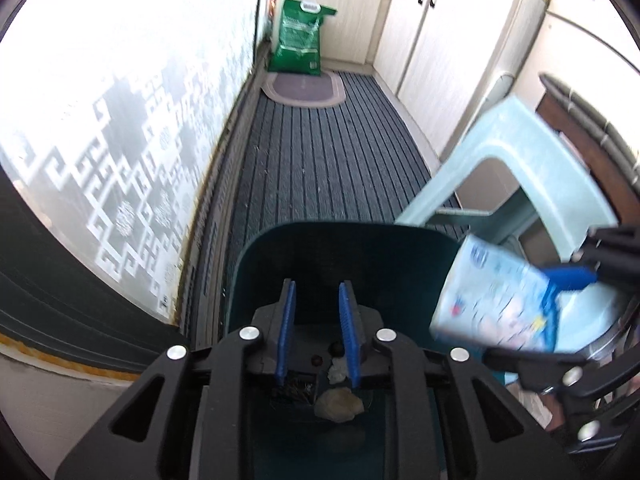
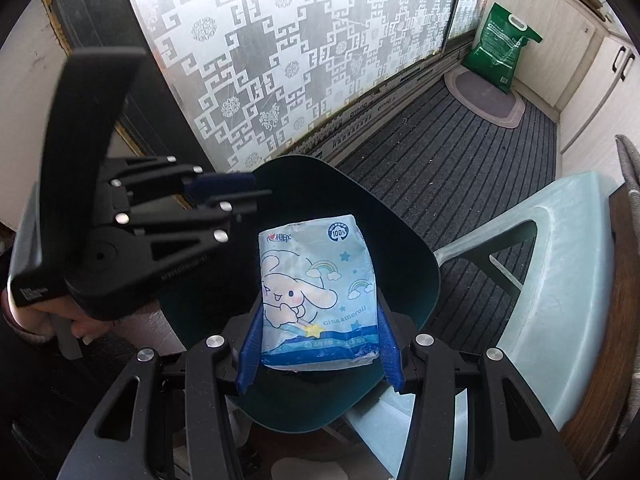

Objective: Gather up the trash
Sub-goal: 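Open the left gripper over the bin while the right gripper lowers the tissue pack and opens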

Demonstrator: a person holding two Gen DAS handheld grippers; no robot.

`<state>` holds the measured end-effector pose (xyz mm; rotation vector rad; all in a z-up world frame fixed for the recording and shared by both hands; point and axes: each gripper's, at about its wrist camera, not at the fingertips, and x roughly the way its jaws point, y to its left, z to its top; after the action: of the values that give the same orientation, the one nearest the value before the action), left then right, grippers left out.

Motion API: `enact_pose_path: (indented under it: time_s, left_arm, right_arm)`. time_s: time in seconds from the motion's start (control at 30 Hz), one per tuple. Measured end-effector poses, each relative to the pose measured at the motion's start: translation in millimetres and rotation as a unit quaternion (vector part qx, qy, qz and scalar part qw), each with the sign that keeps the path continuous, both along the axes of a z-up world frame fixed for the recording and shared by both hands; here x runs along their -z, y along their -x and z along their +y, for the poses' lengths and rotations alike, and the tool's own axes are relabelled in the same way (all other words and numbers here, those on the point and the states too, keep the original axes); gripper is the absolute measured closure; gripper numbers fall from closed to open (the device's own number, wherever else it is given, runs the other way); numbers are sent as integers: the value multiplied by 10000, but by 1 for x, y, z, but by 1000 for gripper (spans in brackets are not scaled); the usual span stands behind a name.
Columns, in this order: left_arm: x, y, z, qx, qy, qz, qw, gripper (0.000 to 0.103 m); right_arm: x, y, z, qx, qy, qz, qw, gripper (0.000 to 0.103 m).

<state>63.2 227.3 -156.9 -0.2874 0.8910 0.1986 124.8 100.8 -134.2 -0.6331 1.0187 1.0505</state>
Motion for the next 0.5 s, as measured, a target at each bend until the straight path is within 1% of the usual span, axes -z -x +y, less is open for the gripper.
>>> enact_pose_path:
  time_s: [0.2,0.37,0.5]
  left_arm:
    - [-23,7,6,-174,19,-526,9985,83]
    - [-46,14,11,-295,-2,-982,9947,85]
    - [-61,19,10,-293,98,-1275,9914,85]
  right_arm:
    - [15,0,4,-51,136,125,9998,53]
    - [32,3,7,-103,236,347,9991,53]
    - [45,5,10,-128,355,477,9981,53]
